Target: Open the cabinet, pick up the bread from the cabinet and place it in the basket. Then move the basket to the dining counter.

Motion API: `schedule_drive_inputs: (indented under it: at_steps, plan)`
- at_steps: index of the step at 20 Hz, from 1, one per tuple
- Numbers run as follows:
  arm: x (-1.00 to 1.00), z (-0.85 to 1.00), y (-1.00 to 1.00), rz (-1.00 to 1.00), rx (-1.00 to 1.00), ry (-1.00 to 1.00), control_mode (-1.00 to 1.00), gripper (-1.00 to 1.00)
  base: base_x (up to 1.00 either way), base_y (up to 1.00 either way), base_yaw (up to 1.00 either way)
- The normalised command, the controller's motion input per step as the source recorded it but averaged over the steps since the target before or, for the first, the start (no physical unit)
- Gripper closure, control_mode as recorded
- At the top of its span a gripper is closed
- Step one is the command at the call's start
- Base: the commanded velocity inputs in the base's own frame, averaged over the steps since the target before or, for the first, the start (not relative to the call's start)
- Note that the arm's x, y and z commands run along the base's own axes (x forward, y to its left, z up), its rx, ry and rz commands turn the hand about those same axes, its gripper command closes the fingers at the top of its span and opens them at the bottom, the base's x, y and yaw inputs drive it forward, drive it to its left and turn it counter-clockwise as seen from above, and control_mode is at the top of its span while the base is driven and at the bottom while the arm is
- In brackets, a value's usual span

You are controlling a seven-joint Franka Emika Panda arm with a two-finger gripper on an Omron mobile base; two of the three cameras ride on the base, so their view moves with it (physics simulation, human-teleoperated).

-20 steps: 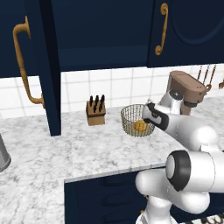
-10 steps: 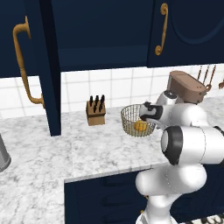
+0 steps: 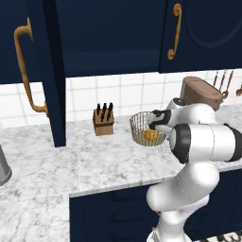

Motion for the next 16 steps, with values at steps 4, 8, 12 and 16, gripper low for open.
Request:
schedule_drive_inputs:
  at_steps: [4, 8, 12, 16]
  plan:
    - [0.24, -0.35, 0.45, 0.00, 0.00, 0.00, -1.00, 1.00, 0.00, 0.00, 0.00]
    - [0.18, -0.55, 0.60, 0.00, 0.00, 0.00, -1.00, 1.00, 0.00, 0.00, 0.00]
    - [0.06, -0.49, 0.45, 0.00, 0.00, 0.00, -1.00, 1.00, 0.00, 0.00, 0.00]
    - [-0.18, -0.13, 0.07, 0.00, 0.00, 0.00, -1.00, 1.00, 0.00, 0.00, 0.00]
